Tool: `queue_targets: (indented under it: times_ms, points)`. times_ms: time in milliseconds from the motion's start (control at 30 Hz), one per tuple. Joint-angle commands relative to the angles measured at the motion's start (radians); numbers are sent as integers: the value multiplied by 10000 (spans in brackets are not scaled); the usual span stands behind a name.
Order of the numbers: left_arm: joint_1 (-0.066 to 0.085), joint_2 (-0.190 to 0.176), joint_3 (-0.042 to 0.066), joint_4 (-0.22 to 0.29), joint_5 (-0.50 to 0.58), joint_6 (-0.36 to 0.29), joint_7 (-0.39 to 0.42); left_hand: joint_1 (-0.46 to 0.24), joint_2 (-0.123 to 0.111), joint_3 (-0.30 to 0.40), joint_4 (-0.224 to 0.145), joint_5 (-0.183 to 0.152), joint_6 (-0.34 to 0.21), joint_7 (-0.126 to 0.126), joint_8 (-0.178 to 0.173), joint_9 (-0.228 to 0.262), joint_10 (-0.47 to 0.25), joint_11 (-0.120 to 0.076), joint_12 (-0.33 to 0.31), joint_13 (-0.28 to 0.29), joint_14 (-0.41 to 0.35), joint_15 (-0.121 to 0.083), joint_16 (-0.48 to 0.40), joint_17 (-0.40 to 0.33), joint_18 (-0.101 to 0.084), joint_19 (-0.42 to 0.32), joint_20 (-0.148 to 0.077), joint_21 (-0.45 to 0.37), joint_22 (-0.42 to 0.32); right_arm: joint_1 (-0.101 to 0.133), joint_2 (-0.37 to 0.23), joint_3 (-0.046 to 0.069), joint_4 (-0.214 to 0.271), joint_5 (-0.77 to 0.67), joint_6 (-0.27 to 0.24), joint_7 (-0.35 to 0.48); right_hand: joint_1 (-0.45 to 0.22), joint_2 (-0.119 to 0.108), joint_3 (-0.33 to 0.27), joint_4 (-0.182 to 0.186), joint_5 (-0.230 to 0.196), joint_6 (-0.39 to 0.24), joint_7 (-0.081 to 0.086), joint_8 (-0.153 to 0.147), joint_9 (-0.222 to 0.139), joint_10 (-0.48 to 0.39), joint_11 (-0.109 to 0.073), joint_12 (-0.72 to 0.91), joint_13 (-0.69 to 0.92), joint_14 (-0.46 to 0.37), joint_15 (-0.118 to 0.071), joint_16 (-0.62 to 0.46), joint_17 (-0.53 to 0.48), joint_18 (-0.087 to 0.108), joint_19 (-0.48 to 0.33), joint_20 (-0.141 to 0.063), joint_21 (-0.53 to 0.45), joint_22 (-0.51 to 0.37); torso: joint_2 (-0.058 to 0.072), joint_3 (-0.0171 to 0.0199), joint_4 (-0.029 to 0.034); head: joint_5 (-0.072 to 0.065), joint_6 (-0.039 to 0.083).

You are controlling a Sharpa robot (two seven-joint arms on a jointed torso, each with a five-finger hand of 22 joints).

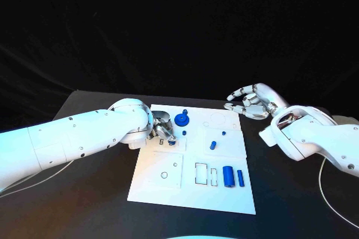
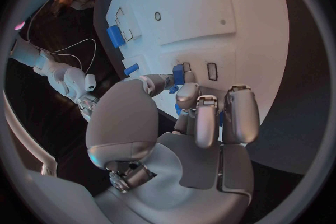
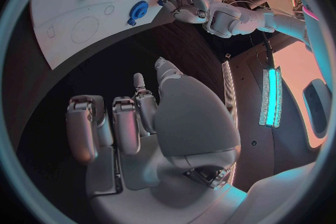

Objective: Assemble the parts on the task board

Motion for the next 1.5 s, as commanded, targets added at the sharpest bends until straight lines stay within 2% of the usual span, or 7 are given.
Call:
queue_targets:
  times_ms: [33, 300, 733, 1500]
  points:
    - [-11, 30, 3, 34, -377, 96, -38, 12, 92, 1501, -1442, 23, 176, -133, 53, 284, 56, -1, 32, 14, 984, -92, 39, 2390, -154, 3, -62, 66, 3, -11, 9, 0, 2, 49, 101, 68, 13, -37, 25, 27, 33, 65, -14, 52, 8, 36, -29, 28, 725, 771, -40, -40, 1385, 173, 522, -63, -56, 1983, 4, 3, 5, 0, -25]
    - [-17, -16, 0, 74, -669, 214, -85, -47, 58, 1527, -1459, 18, 193, -163, 125, 346, 99, -27, 80, 39, 992, -110, 57, 2414, -160, 20, -81, 83, 40, -14, 3, 0, 2, 57, 105, 76, -9, -31, 26, 38, 49, 64, -14, 57, 8, 35, -30, 26, 722, 770, -40, -42, 1380, 175, 519, -64, -61, 1979, -1, 4, 5, 9, -52]
    - [-19, -91, -1, 85, -958, 51, -95, -65, 60, 1554, -1466, 22, 202, -179, 162, 377, 127, -41, 113, 66, 995, -119, 64, 2422, -161, 24, -91, 87, 49, -19, 13, 0, -2, 58, 105, 100, -9, -31, 26, 38, 49, 64, -14, 57, 8, 35, -30, 26, 722, 770, -40, -42, 1380, 175, 519, -64, -61, 1979, 4, 6, 0, 10, -64]
    - [-32, -70, -6, 154, -705, 600, -122, -124, 42, 1590, -1465, 10, 227, -201, 228, 429, 168, -59, 162, 102, 1006, -134, 92, 2460, -167, 36, -104, 98, 72, -53, 17, 0, -23, 53, 180, 93, -36, -32, 25, 44, 69, 64, -15, 65, 7, 37, -30, 29, 724, 772, -41, -41, 1388, 174, 520, -65, -61, 1981, -1, 20, -1, 38, -103]
